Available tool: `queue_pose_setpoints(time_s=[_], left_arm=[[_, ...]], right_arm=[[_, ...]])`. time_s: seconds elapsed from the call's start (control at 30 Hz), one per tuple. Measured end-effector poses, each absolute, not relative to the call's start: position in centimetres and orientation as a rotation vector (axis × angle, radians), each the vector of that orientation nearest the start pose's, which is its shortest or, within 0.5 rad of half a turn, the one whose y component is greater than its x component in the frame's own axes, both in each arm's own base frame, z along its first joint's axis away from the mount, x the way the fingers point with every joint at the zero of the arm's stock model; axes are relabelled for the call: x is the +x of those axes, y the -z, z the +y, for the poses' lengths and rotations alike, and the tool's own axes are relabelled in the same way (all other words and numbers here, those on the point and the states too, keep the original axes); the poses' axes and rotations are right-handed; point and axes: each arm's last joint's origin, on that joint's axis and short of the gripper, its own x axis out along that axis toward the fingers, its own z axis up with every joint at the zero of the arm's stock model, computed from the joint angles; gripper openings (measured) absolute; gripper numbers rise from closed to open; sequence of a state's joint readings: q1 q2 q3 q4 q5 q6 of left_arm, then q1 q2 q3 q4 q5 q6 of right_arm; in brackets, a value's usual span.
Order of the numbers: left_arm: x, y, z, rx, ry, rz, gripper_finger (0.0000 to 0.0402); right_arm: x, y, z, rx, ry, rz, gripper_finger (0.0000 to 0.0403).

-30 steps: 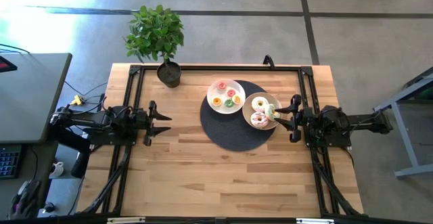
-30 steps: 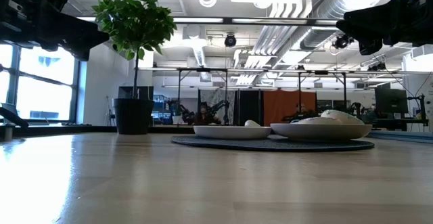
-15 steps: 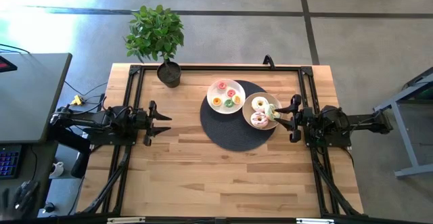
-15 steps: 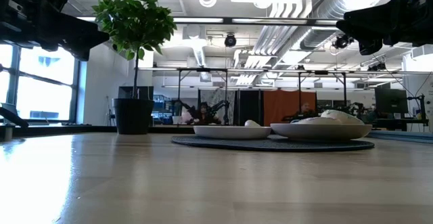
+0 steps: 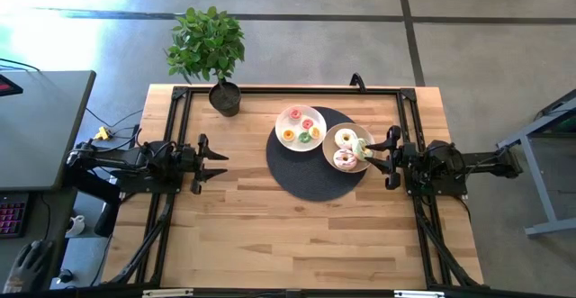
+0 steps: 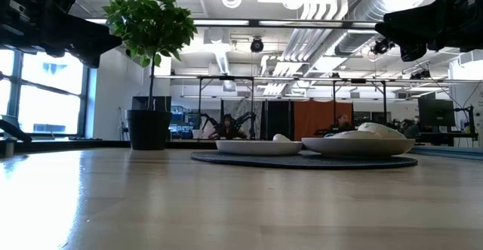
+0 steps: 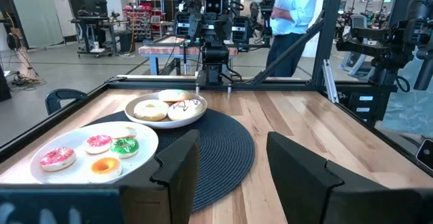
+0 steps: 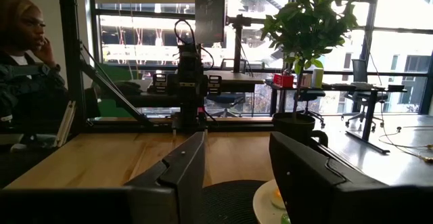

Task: Pick & Place donuts
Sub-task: Return to Home Position

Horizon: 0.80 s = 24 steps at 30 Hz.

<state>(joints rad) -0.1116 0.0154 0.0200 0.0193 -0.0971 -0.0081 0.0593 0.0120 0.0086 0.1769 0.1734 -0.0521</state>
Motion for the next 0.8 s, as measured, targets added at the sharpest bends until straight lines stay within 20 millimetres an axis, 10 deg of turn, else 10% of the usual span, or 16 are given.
queue_pose_setpoints(time_s=[0.8], left_arm=[[9.70,-17.10,-0.80,-0.010,0.015,-0.024,0.0170]], right_arm=[[9.62,-18.25,0.07,-0.032,0.118,-0.170,0.0156]])
